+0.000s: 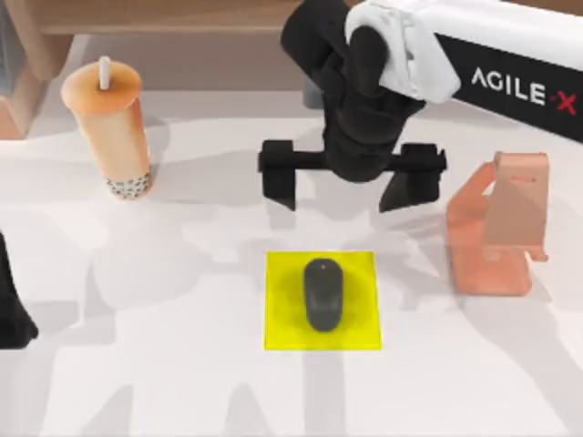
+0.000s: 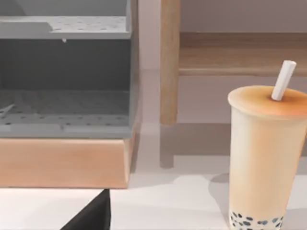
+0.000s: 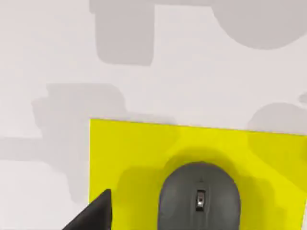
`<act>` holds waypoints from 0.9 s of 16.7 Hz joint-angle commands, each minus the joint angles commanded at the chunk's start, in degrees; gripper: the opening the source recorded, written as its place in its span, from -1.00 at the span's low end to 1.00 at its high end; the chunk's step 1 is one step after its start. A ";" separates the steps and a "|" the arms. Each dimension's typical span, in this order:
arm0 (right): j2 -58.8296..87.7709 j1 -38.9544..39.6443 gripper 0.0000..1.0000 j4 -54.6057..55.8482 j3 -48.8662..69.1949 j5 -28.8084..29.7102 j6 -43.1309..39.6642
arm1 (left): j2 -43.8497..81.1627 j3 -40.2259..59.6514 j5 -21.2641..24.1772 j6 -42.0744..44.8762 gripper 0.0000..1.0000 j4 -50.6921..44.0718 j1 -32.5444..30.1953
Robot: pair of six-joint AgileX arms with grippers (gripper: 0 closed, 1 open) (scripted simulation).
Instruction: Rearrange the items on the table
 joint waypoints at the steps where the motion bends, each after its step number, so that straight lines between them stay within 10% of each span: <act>1: -1.57 -2.30 1.00 0.28 1.03 0.00 -3.12 | 0.00 0.00 0.00 0.00 1.00 0.00 0.00; 15: -21.80 -45.03 1.00 2.99 -24.59 -1.36 -58.69 | 0.00 0.00 0.00 0.00 1.00 0.00 0.00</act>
